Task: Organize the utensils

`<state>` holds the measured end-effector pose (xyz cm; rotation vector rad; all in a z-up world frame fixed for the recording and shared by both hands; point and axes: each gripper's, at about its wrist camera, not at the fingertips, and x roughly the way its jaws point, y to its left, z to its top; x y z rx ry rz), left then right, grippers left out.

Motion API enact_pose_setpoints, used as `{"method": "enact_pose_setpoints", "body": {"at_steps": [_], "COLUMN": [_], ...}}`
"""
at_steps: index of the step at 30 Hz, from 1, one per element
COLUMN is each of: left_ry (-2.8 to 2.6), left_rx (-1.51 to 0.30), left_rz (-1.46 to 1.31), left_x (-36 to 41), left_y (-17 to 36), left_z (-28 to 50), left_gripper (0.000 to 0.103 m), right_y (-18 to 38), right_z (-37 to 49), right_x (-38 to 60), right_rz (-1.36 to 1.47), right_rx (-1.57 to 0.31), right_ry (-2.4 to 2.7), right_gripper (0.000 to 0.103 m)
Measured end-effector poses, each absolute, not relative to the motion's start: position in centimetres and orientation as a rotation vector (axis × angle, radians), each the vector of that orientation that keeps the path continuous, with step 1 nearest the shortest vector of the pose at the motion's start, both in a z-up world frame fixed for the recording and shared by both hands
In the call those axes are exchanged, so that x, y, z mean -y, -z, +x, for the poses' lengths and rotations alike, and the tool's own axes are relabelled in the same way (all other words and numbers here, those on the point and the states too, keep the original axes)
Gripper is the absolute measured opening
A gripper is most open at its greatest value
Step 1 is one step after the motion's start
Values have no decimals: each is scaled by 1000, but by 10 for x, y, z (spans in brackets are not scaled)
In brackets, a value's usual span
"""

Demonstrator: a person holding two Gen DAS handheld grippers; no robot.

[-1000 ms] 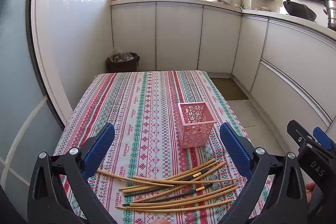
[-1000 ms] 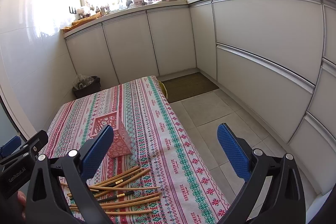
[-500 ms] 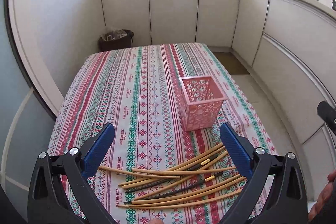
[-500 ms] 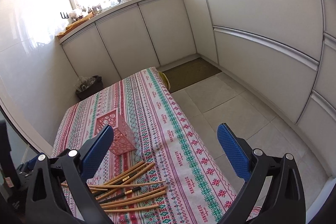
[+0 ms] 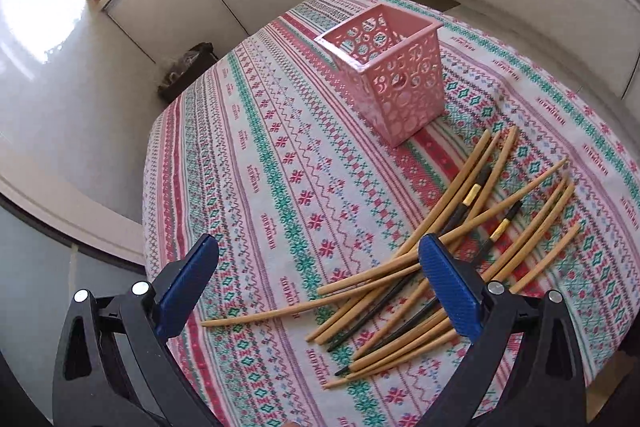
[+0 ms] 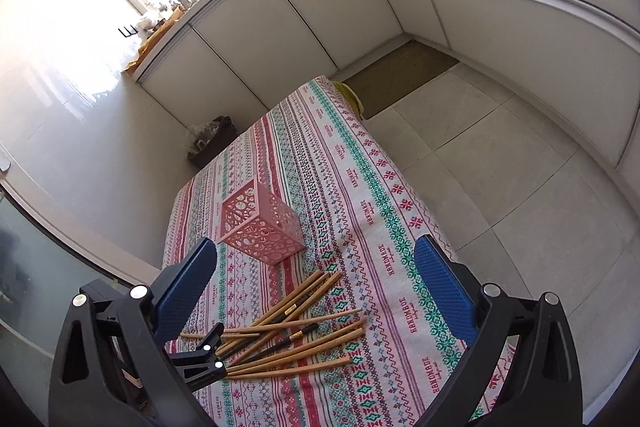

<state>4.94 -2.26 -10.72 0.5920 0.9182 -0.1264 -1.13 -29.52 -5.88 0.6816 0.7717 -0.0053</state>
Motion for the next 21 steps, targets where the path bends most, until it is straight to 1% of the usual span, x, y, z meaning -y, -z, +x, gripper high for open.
{"method": "enact_pose_setpoints", "body": {"at_steps": [4,8,12,14,19,20,21], "left_ry": [85,266,500,573,674,697,719], "left_rx": [-937,-1083,-1149,-1219,-1310,-1315,-1317], "left_rz": [625,686,869,895,968,975,974], "left_x": [7,2,7,10,24,26,28], "left_y": [102,105,117,126,144,144,143], "left_z": [57,67,69,76,87,89,91], "left_gripper": [96,96,96,96,96,94,88], "right_y": [63,75,87,90,96,98,99], "right_z": [-4,5,12,14,21,22,24], "right_x": [294,290,295,300,305,306,308], "right_rz": [716,717,760,782,811,822,835], "right_rx": [-792,-844,-886,-891,-904,-910,-916], "right_ry": [-1,-8,-10,-4,11,14,17], "right_gripper": [96,96,96,96,96,96,96]}}
